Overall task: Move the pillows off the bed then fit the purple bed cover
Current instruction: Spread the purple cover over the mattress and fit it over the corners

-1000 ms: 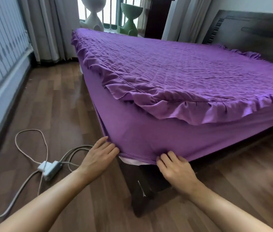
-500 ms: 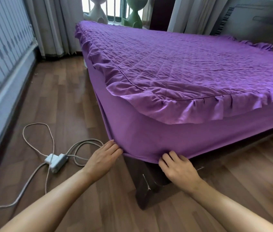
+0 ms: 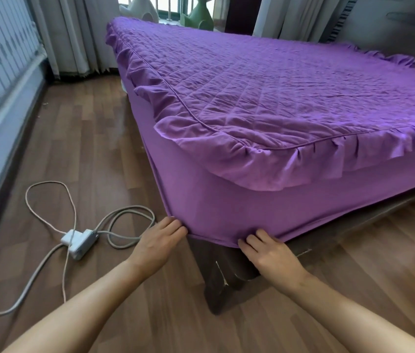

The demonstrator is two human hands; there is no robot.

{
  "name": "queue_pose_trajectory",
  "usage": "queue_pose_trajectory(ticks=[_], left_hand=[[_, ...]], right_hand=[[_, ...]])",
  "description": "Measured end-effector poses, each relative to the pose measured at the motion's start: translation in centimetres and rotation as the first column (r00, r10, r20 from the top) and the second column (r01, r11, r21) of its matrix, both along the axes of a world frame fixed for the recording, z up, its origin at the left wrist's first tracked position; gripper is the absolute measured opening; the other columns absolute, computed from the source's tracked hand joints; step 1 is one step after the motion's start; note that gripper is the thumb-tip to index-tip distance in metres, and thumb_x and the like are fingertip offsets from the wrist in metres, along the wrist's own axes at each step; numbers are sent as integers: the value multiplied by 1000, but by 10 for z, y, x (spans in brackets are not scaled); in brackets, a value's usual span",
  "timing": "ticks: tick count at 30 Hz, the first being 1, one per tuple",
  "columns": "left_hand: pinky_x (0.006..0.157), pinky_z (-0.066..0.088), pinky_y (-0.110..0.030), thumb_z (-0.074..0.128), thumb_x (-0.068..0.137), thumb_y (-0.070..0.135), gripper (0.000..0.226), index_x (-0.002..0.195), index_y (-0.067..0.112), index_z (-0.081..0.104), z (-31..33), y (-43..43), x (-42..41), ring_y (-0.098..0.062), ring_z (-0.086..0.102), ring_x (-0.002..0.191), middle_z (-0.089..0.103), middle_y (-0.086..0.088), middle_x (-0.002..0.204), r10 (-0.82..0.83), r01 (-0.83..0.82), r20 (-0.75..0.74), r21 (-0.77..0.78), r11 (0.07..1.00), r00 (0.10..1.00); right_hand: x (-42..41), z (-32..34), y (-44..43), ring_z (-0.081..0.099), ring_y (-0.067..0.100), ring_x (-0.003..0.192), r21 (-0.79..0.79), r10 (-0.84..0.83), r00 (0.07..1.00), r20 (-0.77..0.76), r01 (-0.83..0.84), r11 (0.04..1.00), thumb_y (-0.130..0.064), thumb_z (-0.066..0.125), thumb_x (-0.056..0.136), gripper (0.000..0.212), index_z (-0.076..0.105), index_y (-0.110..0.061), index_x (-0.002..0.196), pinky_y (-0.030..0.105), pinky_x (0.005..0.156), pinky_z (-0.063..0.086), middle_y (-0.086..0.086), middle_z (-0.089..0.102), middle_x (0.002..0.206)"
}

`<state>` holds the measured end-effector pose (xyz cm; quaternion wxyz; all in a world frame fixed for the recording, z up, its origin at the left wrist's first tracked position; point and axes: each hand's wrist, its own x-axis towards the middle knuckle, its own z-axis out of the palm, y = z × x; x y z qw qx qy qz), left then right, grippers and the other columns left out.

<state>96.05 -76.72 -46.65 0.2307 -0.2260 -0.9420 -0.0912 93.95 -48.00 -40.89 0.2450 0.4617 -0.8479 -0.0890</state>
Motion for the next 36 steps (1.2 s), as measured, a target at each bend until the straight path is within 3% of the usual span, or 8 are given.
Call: queue_pose_trajectory(ticks=[6,10,13,16,19,22,27,36], left_hand=[[73,41,-26,41,94,25,16,92,18,55,11,2,-3,-16,45,85,56,0,91,-18,-1,136,137,991,991],[68,43,-28,35,93,37,31,89,15,55,17,-5,3,-21,57,79,58,-2,86,-29,-24,270,191,981,962],[65,38,-26,34,96,39,27,86,18,48,37,-18,12,-20,54,76,51,2,84,134,-155,91,298,942,987],[88,41,-29,48,89,19,22,109,11,49,96,-20,1,-24,53,100,51,-5,110,296,-169,-192,494,853,936],[113,28,-32,56,85,9,54,136,3,38,152,-19,-21,-27,36,132,42,-14,140,278,-123,-315,432,893,908],[115,25,-30,60,74,-11,73,141,8,38,181,-18,-42,-27,25,141,37,-8,148,244,-156,-309,283,946,919],[102,45,-36,58,78,-6,46,121,8,61,191,-17,-50,-29,51,125,62,-9,126,158,-107,-327,168,980,932],[103,40,-22,56,55,-13,71,122,9,59,183,-25,-25,-17,61,111,66,-4,119,52,6,-304,185,983,951]], right_hand=[[2,5,-1,44,20,87,25,-8,999,43,7,1000,-9,42,72,40,70,-9,102,29,60,54,2,65,85],[7,15,-1,58,20,71,67,49,998,26,-51,996,-12,58,63,29,70,-13,89,30,58,53,1,64,77],[14,38,-10,54,23,75,-73,135,972,-192,-152,986,-8,51,78,24,65,-12,98,36,68,48,4,61,84],[10,79,-31,53,26,95,-348,69,907,-416,-228,909,-9,65,80,34,55,-10,112,43,87,44,8,53,107],[-4,113,-49,48,28,118,-409,-71,886,-459,-140,902,-23,67,84,52,45,-8,128,52,99,39,12,46,128],[-16,130,-59,46,31,127,-368,-162,879,-449,-17,930,-29,62,89,57,40,-5,136,55,104,34,16,48,138],[-22,144,-66,60,30,113,-355,-50,907,-418,-112,928,-7,46,95,26,68,-10,108,49,98,42,12,65,120],[4,136,-52,67,19,102,-304,130,900,-417,-273,913,-6,46,94,28,74,-10,94,43,99,42,5,70,113]])
